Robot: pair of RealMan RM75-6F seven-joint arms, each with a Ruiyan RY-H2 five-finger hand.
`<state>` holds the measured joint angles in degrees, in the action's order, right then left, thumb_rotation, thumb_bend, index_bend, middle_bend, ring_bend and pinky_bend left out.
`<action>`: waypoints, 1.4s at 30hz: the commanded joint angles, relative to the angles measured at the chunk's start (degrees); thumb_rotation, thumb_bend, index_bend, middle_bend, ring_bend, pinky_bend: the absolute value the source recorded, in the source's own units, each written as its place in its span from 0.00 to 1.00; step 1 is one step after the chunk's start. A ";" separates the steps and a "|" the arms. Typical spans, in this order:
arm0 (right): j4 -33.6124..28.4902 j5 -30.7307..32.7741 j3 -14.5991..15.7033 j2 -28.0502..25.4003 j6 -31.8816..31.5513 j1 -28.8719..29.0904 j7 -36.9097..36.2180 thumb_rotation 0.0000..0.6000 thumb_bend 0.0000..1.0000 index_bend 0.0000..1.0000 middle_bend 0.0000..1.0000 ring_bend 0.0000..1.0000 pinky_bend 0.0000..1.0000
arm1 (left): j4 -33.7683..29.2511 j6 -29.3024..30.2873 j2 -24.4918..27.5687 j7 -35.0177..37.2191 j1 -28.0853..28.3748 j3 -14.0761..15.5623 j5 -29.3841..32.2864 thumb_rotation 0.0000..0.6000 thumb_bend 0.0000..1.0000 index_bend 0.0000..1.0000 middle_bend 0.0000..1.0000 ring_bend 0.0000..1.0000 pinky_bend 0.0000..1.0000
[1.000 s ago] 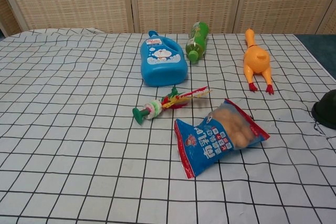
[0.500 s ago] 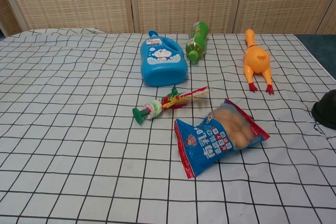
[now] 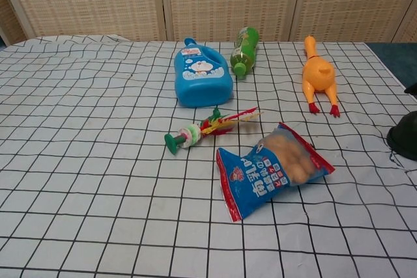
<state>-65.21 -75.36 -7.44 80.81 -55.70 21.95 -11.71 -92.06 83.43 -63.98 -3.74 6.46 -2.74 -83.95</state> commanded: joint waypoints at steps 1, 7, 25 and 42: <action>-0.25 0.05 0.22 -0.19 0.50 0.14 -0.15 1.00 0.05 0.16 0.10 0.00 0.08 | 0.16 0.00 -0.02 -0.07 0.05 0.00 -0.10 1.00 0.37 0.17 0.15 0.14 0.35; -1.04 0.65 0.80 -0.61 1.79 0.29 0.34 1.00 0.05 0.16 0.10 0.00 0.08 | 0.14 -0.45 0.05 0.19 0.13 -0.07 0.33 1.00 0.37 0.17 0.15 0.14 0.35; 1.63 3.67 1.27 1.75 6.28 1.72 2.58 1.00 0.05 0.16 0.10 0.00 0.08 | 0.06 -0.32 0.10 0.21 0.07 0.03 0.07 1.00 0.37 0.17 0.15 0.14 0.35; 4.41 4.09 1.53 3.80 5.04 1.21 4.56 1.00 0.05 0.38 0.40 0.26 0.29 | 0.08 0.04 0.19 0.37 -0.03 0.04 -0.27 1.00 0.37 0.17 0.15 0.14 0.35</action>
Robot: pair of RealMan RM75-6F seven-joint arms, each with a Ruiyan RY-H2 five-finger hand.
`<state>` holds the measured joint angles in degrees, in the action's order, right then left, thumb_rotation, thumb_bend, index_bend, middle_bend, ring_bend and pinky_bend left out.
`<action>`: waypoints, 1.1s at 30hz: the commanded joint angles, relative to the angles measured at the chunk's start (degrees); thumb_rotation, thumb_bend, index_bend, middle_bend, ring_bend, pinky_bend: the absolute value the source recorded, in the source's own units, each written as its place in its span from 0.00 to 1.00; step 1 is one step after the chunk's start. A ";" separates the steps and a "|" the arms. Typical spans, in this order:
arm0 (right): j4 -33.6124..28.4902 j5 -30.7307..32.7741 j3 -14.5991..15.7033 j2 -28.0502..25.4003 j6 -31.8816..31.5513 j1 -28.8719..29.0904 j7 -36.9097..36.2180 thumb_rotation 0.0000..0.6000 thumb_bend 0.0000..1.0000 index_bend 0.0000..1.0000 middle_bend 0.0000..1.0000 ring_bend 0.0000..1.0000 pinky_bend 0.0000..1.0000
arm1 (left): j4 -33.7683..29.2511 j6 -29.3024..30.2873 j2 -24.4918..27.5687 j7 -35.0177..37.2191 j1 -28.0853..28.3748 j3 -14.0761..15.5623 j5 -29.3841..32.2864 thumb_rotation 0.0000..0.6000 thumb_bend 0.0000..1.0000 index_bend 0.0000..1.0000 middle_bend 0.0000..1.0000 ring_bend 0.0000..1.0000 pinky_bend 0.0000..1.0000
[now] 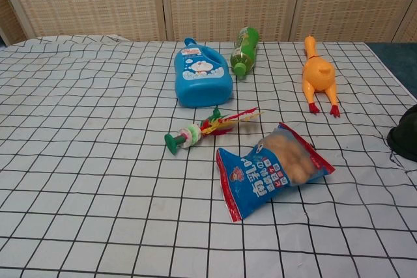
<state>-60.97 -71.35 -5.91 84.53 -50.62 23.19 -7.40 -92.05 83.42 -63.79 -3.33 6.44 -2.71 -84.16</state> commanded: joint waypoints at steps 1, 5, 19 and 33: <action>0.34 0.19 -0.03 0.18 -0.14 -0.08 0.59 1.00 0.05 0.41 0.41 0.27 0.31 | 0.13 0.07 -0.03 -0.11 -0.01 0.01 -0.07 1.00 0.37 0.17 0.15 0.14 0.35; 0.75 0.30 -0.21 0.65 -1.27 -0.39 1.48 1.00 0.05 0.53 0.49 0.36 0.39 | 0.00 -0.11 -0.02 -0.02 0.03 -0.03 0.12 1.00 0.37 0.17 0.15 0.14 0.35; 0.31 -11.93 -0.05 2.12 -19.44 -2.71 -10.06 1.00 0.10 0.63 0.54 0.42 0.44 | -0.01 -0.28 -0.08 -0.27 0.08 0.01 0.16 1.00 0.37 0.17 0.15 0.14 0.35; 4.99 -19.42 -0.38 2.56 -33.94 -3.79 -4.84 1.00 0.10 0.65 0.55 0.44 0.46 | -0.32 -0.46 0.02 -0.33 0.08 0.06 0.32 1.00 0.37 0.17 0.15 0.14 0.35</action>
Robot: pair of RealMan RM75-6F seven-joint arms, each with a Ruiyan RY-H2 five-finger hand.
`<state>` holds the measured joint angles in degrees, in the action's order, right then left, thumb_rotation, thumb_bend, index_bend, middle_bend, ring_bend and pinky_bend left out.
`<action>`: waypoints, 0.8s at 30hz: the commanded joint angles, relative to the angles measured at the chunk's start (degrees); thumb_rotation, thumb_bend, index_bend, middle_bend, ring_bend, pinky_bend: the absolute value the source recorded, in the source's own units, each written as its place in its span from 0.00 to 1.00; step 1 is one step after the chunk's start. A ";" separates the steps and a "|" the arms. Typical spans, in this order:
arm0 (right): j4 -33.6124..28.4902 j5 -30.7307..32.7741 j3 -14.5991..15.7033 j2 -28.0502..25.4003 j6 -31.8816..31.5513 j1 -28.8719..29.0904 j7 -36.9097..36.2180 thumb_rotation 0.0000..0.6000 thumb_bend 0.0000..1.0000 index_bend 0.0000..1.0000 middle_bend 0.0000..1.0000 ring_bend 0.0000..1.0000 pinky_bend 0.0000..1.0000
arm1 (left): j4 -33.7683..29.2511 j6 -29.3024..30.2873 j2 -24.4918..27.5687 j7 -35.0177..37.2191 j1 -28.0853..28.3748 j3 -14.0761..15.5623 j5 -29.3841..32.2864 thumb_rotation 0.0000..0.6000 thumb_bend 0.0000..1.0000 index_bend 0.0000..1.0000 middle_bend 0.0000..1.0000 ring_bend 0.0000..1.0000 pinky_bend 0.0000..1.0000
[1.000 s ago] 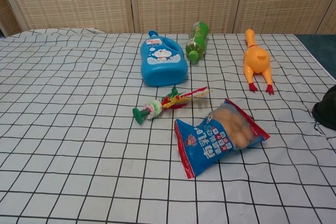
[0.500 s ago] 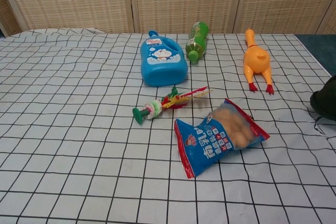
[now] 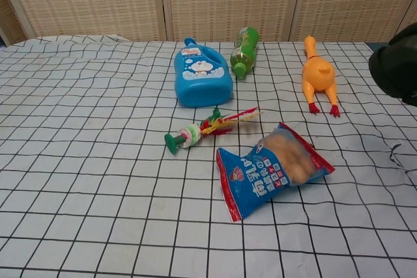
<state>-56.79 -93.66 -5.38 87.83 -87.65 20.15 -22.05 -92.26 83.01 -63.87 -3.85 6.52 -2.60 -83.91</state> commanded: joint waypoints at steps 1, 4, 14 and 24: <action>0.76 4.11 -1.23 -1.09 4.12 -0.98 14.68 1.00 0.10 0.65 0.55 0.44 0.46 | -0.13 0.04 0.16 0.21 -0.04 -0.03 0.00 1.00 0.37 0.17 0.15 0.14 0.35; -2.80 10.35 -2.94 -2.47 7.76 -2.36 33.19 1.00 0.10 0.66 0.56 0.44 0.46 | 0.00 0.01 0.12 0.09 -0.04 -0.09 0.17 1.00 0.37 0.17 0.15 0.14 0.35; -26.20 33.55 -9.15 -6.81 9.01 -4.84 71.76 1.00 0.11 0.67 0.57 0.45 0.47 | -0.23 -0.36 0.16 0.10 0.11 -0.02 0.19 1.00 0.37 0.17 0.15 0.14 0.35; -26.48 14.40 -3.23 -12.46 19.69 -2.87 29.79 1.00 0.11 0.67 0.57 0.45 0.47 | 0.22 0.33 0.11 0.43 -0.04 -0.04 -0.34 1.00 0.37 0.17 0.15 0.14 0.35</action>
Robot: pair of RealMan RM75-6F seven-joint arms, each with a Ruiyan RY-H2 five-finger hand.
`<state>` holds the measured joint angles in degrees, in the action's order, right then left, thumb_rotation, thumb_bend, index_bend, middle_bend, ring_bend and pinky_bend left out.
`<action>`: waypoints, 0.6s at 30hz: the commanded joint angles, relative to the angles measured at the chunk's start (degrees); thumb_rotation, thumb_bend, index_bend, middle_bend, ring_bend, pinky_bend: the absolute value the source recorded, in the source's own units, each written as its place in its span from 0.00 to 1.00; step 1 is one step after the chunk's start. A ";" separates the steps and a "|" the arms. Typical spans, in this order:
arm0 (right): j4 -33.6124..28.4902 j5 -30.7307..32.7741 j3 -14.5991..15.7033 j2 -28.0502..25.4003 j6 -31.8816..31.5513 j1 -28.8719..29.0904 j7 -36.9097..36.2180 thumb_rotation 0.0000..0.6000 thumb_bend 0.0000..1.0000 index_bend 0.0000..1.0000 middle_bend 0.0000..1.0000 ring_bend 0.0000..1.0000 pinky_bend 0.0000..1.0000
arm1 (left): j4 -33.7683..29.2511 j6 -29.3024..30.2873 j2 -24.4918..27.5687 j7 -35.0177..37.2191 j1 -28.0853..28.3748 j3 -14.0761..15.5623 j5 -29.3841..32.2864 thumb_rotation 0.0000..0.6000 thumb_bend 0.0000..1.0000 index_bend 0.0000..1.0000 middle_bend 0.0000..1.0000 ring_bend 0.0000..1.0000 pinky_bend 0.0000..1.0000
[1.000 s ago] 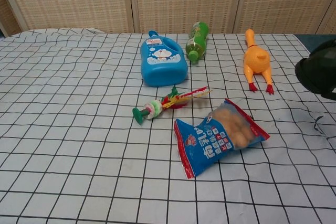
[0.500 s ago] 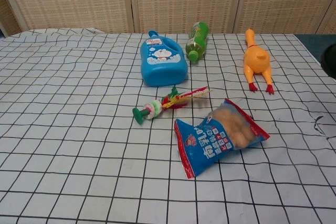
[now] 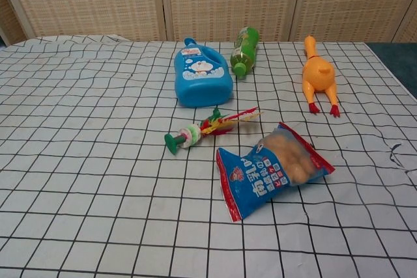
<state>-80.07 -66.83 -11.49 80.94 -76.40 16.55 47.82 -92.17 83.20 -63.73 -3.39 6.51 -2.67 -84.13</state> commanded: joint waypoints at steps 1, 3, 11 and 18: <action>-2.30 -16.44 3.86 -6.05 8.00 1.11 -47.55 1.00 0.11 0.67 0.57 0.45 0.47 | 0.25 0.06 -0.14 -0.07 -0.03 0.03 -0.01 1.00 0.37 0.17 0.15 0.14 0.35; -1.42 -18.28 4.34 -6.14 7.44 1.26 -50.64 1.00 0.11 0.67 0.57 0.45 0.47 | 0.25 0.04 -0.14 -0.03 -0.04 0.02 0.04 1.00 0.37 0.17 0.15 0.14 0.35; 10.97 -34.52 5.97 -1.28 -12.14 1.18 -70.49 1.00 0.11 0.67 0.57 0.45 0.47 | 0.15 0.16 -0.13 0.21 -0.04 -0.01 -0.10 1.00 0.37 0.17 0.15 0.14 0.35; 12.61 -27.04 6.05 -1.92 -5.60 0.18 -63.34 1.00 0.11 0.67 0.57 0.45 0.48 | 0.08 -0.27 -0.25 -0.24 0.06 -0.01 0.28 1.00 0.37 0.17 0.15 0.14 0.35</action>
<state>-71.05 -95.44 -6.55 79.02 -87.25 17.24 -22.33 -92.07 82.96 -63.98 -3.63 6.56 -2.67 -83.88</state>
